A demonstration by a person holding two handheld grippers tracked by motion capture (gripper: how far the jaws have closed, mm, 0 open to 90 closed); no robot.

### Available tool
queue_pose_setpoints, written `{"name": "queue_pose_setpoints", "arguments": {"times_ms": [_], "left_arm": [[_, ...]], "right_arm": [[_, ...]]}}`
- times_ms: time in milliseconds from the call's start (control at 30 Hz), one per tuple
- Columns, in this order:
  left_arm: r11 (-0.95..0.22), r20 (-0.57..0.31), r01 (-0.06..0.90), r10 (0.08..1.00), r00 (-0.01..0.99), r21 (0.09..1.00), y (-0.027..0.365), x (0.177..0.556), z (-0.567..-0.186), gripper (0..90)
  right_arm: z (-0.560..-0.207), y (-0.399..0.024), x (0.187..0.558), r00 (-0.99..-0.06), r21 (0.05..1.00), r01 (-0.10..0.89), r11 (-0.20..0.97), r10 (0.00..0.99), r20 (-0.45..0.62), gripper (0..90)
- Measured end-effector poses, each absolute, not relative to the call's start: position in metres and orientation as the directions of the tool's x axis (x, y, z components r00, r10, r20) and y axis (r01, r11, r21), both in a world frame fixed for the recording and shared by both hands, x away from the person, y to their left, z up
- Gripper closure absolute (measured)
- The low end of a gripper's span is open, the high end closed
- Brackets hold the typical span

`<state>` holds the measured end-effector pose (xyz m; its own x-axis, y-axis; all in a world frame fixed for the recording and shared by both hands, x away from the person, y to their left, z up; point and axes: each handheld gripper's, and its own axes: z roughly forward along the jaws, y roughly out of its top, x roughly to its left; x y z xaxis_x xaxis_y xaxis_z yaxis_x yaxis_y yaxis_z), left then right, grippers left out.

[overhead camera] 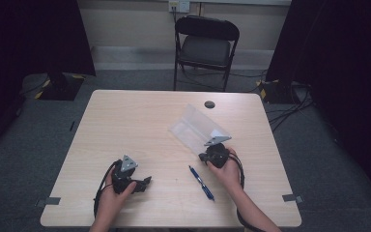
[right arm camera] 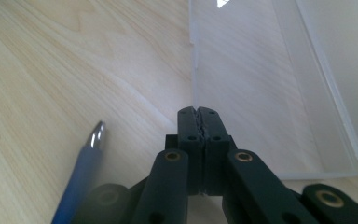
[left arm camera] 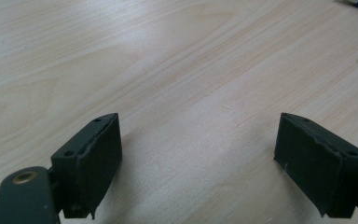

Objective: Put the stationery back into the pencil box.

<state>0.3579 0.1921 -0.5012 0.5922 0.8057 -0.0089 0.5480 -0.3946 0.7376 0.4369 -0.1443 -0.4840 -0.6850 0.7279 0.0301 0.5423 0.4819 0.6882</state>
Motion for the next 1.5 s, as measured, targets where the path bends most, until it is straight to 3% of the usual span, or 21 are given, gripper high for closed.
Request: {"name": "queue_pose_setpoints", "arguments": {"times_ms": [433,667,1033,1500], "left_arm": [[-0.395,-0.008,0.547,0.806,0.592,0.738,0.192,0.358,-0.501,14.5],[-0.395,-0.008,0.548,0.806,0.592,0.738,0.192,0.358,-0.501,14.5],[-0.394,-0.009,0.548,0.806,0.592,0.738,0.192,0.358,-0.501,14.5],[-0.396,-0.004,0.546,0.807,0.59,0.738,0.192,0.357,-0.501,14.5]], "right_arm": [[-0.482,-0.177,0.428,-0.619,0.696,0.591,0.407,0.782,0.068,88.5],[-0.479,-0.176,0.419,-0.648,0.725,0.556,0.406,0.758,0.073,69.7],[-0.468,-0.18,0.406,-0.658,0.753,0.528,0.392,0.75,0.071,59.8],[-0.474,-0.146,0.371,-0.751,0.741,0.486,0.463,0.655,0.084,62.6]]}}
